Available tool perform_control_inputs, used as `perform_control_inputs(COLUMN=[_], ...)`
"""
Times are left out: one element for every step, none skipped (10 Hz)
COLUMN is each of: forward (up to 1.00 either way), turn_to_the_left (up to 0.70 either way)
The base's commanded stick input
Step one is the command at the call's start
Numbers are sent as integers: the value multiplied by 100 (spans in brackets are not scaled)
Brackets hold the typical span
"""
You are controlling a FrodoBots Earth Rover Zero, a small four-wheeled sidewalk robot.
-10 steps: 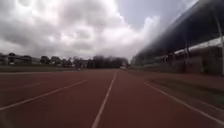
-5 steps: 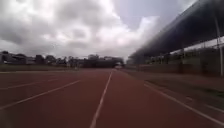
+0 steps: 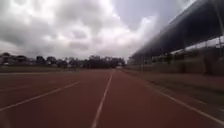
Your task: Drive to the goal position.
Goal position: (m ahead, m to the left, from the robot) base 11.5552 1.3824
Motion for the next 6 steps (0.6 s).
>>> perform_control_inputs(forward=[70, 70, 70, 70, 70, 70], turn_to_the_left=[0, 0, 0, 0, 0, 0])
